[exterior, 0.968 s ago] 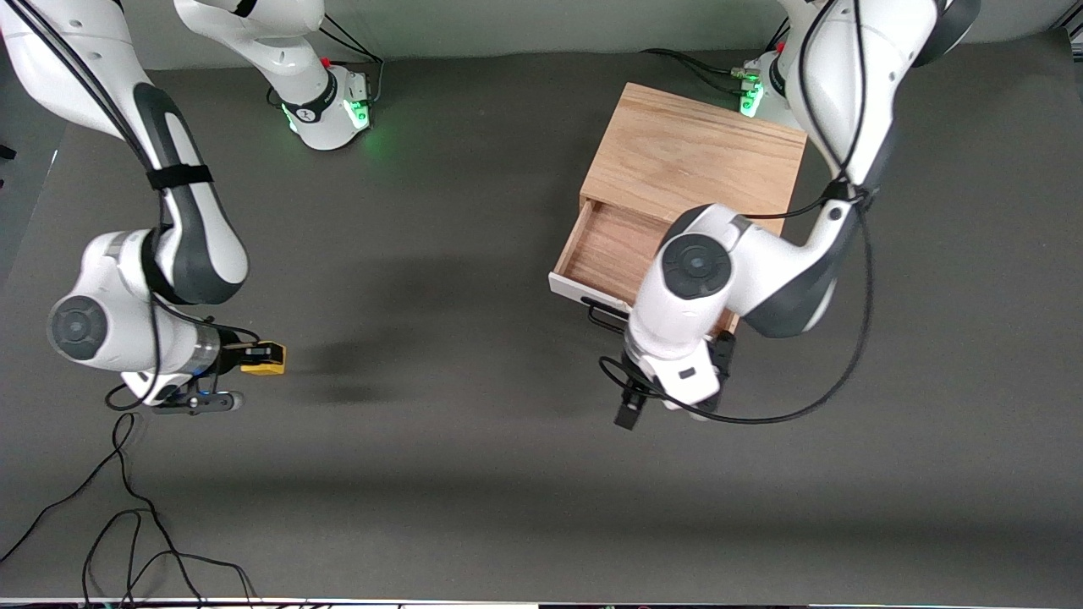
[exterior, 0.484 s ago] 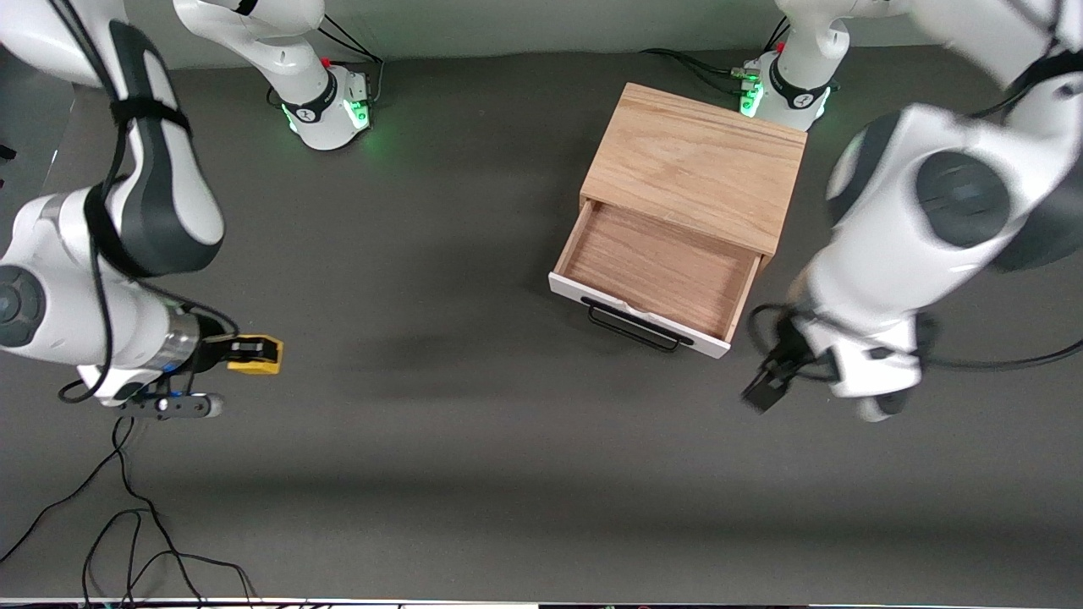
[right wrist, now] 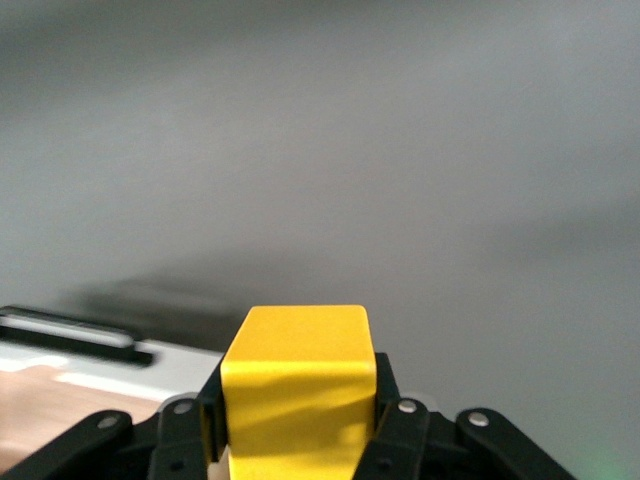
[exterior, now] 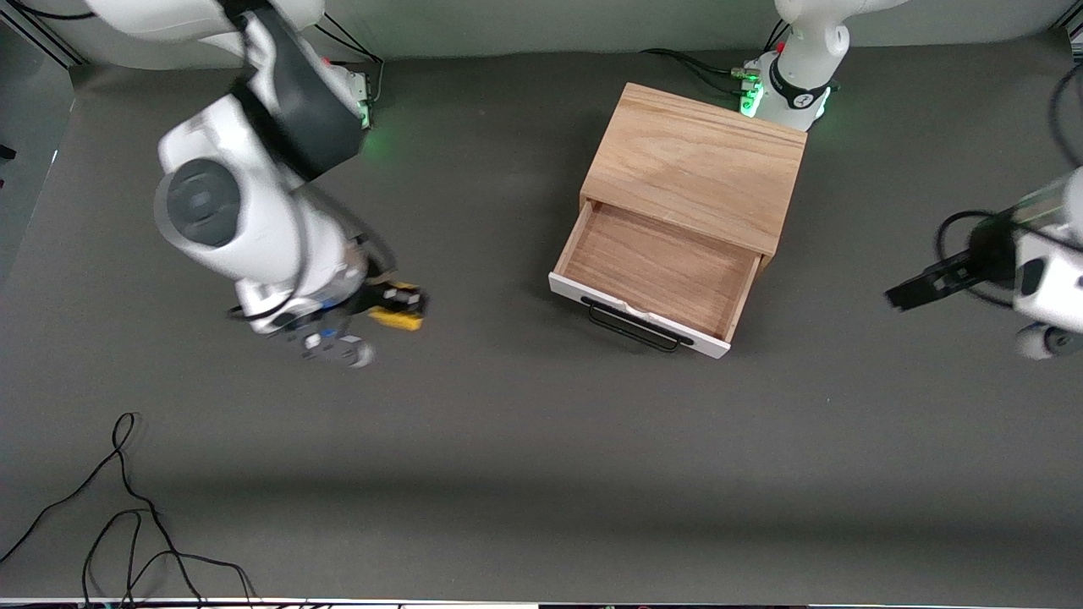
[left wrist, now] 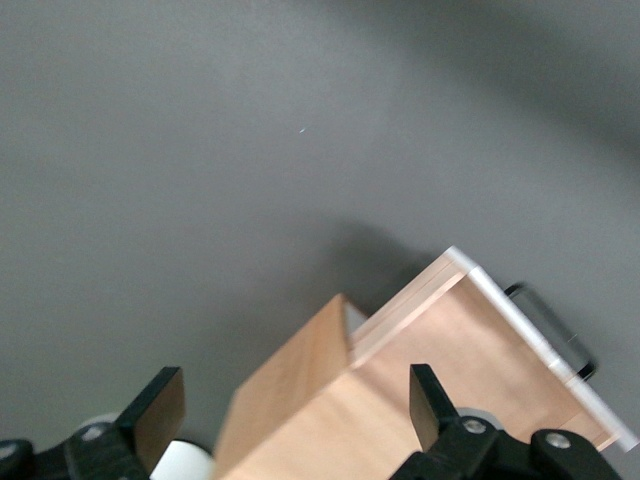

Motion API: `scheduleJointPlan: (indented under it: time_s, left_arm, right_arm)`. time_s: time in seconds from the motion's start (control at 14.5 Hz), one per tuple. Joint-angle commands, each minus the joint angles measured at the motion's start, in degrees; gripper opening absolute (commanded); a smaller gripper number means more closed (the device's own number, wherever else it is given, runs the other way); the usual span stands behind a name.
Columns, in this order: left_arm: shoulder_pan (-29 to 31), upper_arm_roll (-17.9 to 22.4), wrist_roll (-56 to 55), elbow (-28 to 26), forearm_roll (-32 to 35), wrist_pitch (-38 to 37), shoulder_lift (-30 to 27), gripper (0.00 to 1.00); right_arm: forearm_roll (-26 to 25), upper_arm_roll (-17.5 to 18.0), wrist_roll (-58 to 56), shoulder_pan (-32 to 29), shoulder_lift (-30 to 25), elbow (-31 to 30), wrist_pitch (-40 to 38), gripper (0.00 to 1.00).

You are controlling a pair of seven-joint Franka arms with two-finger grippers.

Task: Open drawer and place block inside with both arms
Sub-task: 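Raise the left gripper while the right gripper carries the cube over the drawer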

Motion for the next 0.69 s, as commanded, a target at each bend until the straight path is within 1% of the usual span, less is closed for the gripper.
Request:
scheduleJointPlan:
  time_s: [0.0,0.14,0.21,0.28,0.41,0.55,0.62]
  left_arm:
    - [3.3,0.5,15.0,-10.5,-1.0,-0.1,-8.9,1.0]
    - [5.0,0.5,20.6,-16.9,-1.0,2.4,-13.7,1.0]
    - [5.0,0.5,21.4,-18.6,-1.0,3.1,-15.1,1.0]
    - [4.9,0.5,21.5,-19.1,-0.7,3.3,-15.5,1.0]
    - [5.0,0.5,21.5,-19.3,-0.3,3.7,-15.5,1.0]
    - [5.0,0.5,21.6,-19.5,0.0,5.0,-15.1,1.0]
    - [4.9,0.5,22.2,-20.3,0.0,5.4,-15.3,1.0]
  right_arm:
    - [-0.7,-0.1,11.5,8.8,7.4,11.9,-0.4,0.0]
    - [-1.3,-0.4,17.9,14.7,8.8,13.0,4.8,0.0]
    - [-3.1,-0.4,20.7,17.4,9.6,13.0,7.5,0.0]
    - [-5.9,-0.4,23.2,19.8,10.9,13.0,9.7,0.0]
    - [-9.8,-0.5,27.6,24.1,14.0,13.0,14.4,0.0]
    - [-13.8,-0.5,30.6,26.3,17.5,13.0,17.9,0.0]
    - [-14.9,-0.5,30.7,27.2,19.2,13.0,18.9,0.0]
